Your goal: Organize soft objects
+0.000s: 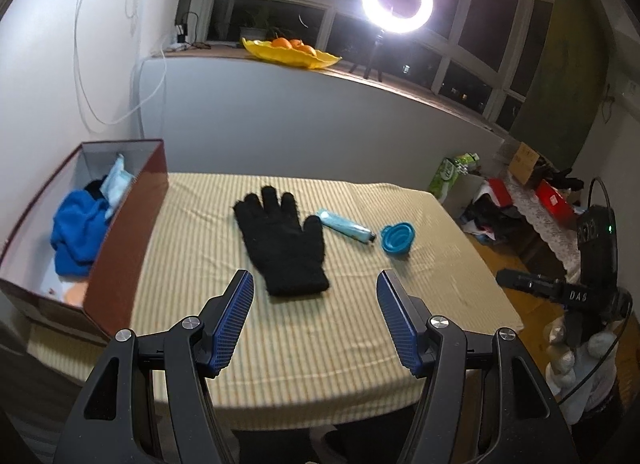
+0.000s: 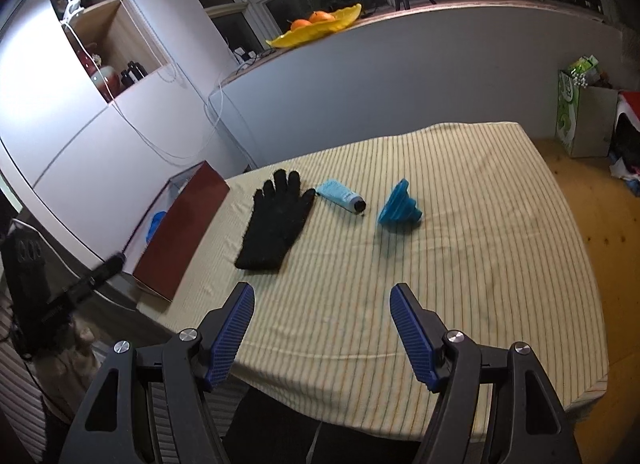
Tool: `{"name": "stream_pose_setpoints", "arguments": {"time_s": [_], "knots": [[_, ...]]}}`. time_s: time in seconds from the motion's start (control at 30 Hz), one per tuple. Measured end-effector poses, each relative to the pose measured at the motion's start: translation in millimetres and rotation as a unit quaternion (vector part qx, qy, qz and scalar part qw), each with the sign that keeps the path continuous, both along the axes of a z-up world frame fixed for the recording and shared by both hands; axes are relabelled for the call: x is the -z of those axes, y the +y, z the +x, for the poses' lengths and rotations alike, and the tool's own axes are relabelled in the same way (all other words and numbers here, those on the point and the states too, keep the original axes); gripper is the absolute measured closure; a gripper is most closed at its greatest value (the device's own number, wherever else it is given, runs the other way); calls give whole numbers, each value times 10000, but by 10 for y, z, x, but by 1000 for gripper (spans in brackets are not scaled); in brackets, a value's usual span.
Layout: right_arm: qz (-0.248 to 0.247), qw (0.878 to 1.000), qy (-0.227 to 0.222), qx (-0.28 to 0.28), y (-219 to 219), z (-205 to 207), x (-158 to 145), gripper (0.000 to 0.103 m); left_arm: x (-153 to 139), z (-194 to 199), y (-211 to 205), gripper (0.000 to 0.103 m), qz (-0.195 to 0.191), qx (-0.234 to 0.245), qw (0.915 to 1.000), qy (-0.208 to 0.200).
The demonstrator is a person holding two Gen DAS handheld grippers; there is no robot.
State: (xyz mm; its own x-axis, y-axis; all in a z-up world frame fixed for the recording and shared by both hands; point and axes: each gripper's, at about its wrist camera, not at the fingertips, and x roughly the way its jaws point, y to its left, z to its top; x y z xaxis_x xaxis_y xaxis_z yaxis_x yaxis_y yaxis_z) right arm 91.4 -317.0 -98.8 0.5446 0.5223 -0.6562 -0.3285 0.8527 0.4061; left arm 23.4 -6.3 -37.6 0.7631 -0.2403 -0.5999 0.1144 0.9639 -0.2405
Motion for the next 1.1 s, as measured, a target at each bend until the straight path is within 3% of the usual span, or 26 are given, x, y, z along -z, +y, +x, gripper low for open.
{"name": "stream_pose_setpoints", "arguments": {"time_s": [0.43, 0.7, 0.9, 1.1], "knots": [[95, 9998, 193, -54, -66, 239, 165, 36, 110, 193, -135, 39, -104, 66, 9999, 120], [209, 9986, 453, -150, 1, 647, 285, 36, 301, 509, -41, 39, -211, 14, 9991, 377], [395, 9953, 764, -437, 305, 1041, 370, 36, 600, 848, 146, 39, -410, -34, 9961, 780], [178, 9941, 901, -571, 813, 1324, 553, 36, 950, 1113, 156, 39, -580, 139, 9917, 1137]]}}
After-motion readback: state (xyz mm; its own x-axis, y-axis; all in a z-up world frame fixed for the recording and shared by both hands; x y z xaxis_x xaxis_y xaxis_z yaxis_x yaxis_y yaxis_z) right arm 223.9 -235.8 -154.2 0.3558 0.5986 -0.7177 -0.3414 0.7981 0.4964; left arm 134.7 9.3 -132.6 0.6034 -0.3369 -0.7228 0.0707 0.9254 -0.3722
